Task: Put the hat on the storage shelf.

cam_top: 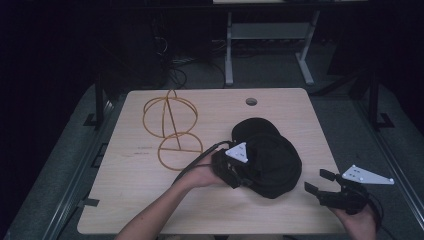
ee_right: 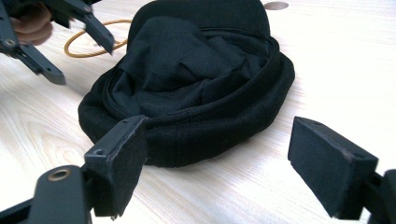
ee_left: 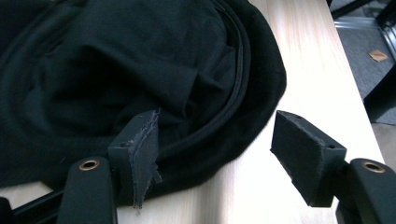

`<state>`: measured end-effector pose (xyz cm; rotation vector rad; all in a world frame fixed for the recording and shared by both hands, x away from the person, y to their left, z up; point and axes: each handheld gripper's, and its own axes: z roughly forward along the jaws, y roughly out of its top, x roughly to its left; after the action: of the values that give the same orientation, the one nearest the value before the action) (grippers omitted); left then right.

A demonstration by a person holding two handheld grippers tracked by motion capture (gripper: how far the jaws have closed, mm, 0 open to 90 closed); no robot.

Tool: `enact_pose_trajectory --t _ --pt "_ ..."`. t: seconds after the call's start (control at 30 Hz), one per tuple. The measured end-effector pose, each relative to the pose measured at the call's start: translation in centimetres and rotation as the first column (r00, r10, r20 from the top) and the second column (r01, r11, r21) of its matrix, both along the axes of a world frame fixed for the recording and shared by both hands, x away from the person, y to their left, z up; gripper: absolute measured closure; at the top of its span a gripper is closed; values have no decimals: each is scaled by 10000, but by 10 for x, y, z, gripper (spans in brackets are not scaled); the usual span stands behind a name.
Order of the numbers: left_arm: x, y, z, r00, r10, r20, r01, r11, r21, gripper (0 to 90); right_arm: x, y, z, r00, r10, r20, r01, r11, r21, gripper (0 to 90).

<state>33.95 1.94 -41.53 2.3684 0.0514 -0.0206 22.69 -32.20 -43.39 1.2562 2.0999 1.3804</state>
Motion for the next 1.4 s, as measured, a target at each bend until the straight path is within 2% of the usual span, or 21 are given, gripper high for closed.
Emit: enact_pose_trajectory --t 0.13,0.17,0.23,0.27,0.3,0.33,0.37,0.43,0.47,0.6,0.67,0.77,0.87,1.0,1.1,1.13,1.17,1.27,1.33,1.37,1.4 --pt "4 -16 -9 9982 -570 -187 580 9965 594 315 1 -1 -1 10000 27 -2 -27 10000 36 193" --pt "4 -16 -9 9982 -570 -187 580 9965 594 319 1 -1 -1 10000 27 -2 -27 10000 36 193" --pt "6 -22 -14 9972 -693 -271 713 9941 822 324 1 -1 -1 10000 10 14 -10 10000 53 193" --pt "8 -27 -19 9965 -758 -341 793 9901 1160 326 0 -1 -1 10000 -1 35 1 10000 72 193" --pt "8 -27 -19 9965 -758 -341 793 9901 1160 331 0 -1 -1 10000 -1 35 1 10000 72 193" --pt "9 -32 -25 9965 -821 -144 834 9795 1831 335 0 -2 -1 10000 20 75 -20 10000 76 193" --pt "9 -32 -25 9965 -821 -144 834 9795 1831 338 0 -2 -1 10000 20 75 -20 10000 76 193" --pt "7 -36 -31 9953 -957 135 909 9738 2082 348 0 -3 -1 10000 -4 45 3 9999 113 193" --pt "7 -37 -32 9943 -1030 281 943 9708 2205 395 0 -3 -1 10000 -2 77 1 10000 92 193" --pt "8 -42 -33 9941 -1059 237 981 9703 2213 461 -1 -2 -1 9999 -3 127 2 10000 71 193" --pt "8 -45 -33 9928 -1180 212 1105 9692 2200 555 -1 -2 0 9999 -28 142 27 9999 100 193" --pt "4 -51 -31 9937 -1083 278 1003 9730 2080 629 -2 -2 0 9998 -58 211 55 9999 119 193" --pt "-2 -58 -27 9927 -1081 544 959 9768 1915 725 -3 -3 1 9997 -110 229 106 9998 143 197" --pt "-4 -59 -19 9922 -1121 540 1017 9807 1669 789 -5 -4 2 9996 -172 233 167 9996 212 196" --pt "-3 -55 -7 9951 -929 326 887 9896 1132 797 -7 -5 3 9990 -289 347 276 9989 370 196" --pt "-2 -51 1 9968 -789 146 776 9942 751 799 -8 -6 5 9984 -347 456 324 9983 488 195" --pt "-2 -51 1 9968 -789 146 776 9942 751 799 -8 -6 6 9981 -386 472 359 9977 571 195" --pt "-1 -41 14 9983 -566 -156 567 9984 62 798 -10 -6 9 9973 -406 606 362 9968 715 195" --pt "-1 -35 21 9985 -473 -292 463 9984 -326 797 -10 -6 11 9962 -476 723 420 9961 770 194" --pt "-2 -29 27 9984 -392 -395 365 9970 -678 797 -10 -4 14 9956 -489 801 426 9960 782 190" --pt "-2 -29 27 9984 -392 -395 365 9970 -678 797 -10 -4 14 9956 -489 801 426 9960 782 190"
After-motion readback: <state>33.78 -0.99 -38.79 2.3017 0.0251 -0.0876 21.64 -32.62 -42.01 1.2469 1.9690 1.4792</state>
